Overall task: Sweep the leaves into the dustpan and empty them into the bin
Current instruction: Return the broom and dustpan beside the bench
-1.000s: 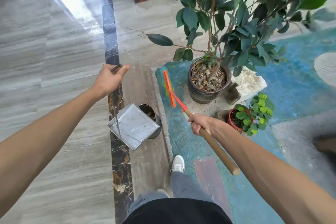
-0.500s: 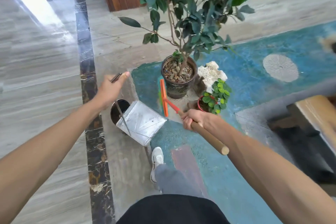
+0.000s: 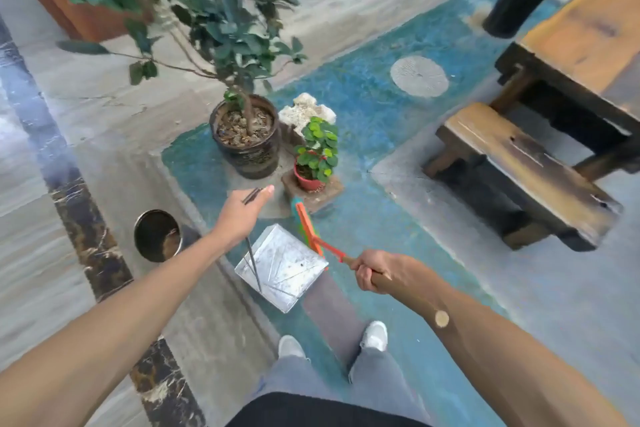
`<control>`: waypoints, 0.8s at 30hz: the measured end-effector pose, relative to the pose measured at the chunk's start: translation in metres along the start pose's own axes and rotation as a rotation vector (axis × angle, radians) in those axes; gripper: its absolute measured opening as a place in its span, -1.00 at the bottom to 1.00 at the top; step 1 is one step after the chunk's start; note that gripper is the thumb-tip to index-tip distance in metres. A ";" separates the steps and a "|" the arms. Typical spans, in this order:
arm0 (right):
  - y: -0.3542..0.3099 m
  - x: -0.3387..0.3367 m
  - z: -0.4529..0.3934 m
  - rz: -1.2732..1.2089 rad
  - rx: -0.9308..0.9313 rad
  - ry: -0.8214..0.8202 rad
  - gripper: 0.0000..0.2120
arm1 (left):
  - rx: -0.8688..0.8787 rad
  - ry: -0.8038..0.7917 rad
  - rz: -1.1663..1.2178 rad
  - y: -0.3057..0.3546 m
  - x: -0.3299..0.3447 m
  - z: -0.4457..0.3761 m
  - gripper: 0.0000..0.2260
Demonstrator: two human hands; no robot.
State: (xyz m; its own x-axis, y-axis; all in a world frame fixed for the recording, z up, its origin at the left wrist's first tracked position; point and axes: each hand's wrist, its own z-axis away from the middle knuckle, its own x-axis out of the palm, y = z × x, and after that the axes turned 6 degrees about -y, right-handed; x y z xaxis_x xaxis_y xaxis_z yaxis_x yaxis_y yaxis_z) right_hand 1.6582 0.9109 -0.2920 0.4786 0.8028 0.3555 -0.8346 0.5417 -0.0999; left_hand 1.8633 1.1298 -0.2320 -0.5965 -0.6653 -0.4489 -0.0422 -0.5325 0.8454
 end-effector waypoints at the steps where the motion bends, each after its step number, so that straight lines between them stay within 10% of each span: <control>1: 0.011 -0.020 0.000 0.013 0.014 0.024 -0.83 | -0.003 -0.028 -0.026 0.006 0.017 0.002 -0.52; 24: 0.310 -0.503 0.192 -0.703 -0.182 0.056 -0.76 | 0.060 -0.830 -0.146 0.225 0.556 0.119 -0.61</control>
State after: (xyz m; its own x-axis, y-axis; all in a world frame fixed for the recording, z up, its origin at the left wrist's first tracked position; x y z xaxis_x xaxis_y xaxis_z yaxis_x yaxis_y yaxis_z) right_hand 1.1068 0.6272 -0.3234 0.9025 0.2584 0.3447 -0.2682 0.9632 -0.0199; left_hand 1.4266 0.7022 -0.2568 -0.9762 0.0210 -0.2160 -0.1929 -0.5392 0.8198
